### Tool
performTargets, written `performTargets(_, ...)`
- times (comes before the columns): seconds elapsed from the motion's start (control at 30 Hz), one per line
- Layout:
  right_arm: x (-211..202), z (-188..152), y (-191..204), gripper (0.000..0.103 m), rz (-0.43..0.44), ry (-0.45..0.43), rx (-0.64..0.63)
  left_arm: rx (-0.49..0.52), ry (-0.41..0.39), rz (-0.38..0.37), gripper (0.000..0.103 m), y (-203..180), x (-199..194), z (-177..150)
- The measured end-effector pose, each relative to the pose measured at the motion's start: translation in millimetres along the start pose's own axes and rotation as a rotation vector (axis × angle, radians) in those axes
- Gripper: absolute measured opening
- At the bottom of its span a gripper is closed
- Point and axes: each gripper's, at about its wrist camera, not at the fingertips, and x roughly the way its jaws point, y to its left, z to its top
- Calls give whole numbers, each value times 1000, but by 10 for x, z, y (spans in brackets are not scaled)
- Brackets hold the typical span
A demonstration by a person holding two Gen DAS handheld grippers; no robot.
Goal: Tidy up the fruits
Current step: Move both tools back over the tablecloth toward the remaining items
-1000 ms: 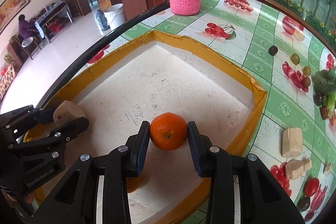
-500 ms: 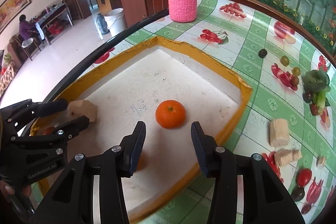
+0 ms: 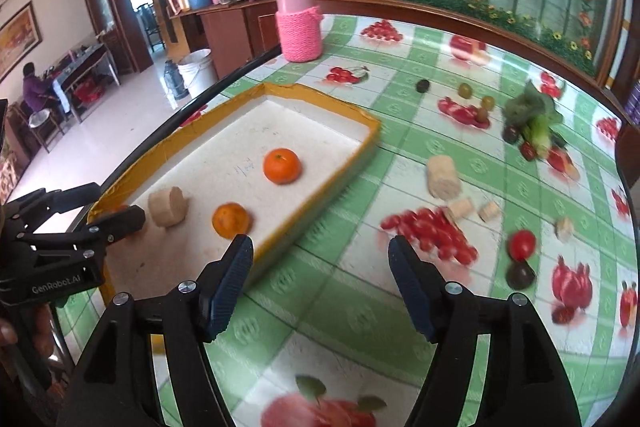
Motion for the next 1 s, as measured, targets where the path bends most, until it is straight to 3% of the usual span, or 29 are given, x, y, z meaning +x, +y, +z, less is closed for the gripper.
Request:
performTargets(0.17,-253,-228,-273,74,-49,-16,47,44,-13,-15,90,-310,-94,-44)
performTargets(0.6,-691,-852,-1269,74,-173,-10,203,217,6,-89,91,-1269,-142,-140)
performTargets(0.77,-584,-783,-1585,74,-135,-8,263,242,16,-97,91,-1479,-126,-126)
performTargets(1.0,-79,-501,-1641,74,-66,22,219,252,36,-73,91,-1636,-21,-76)
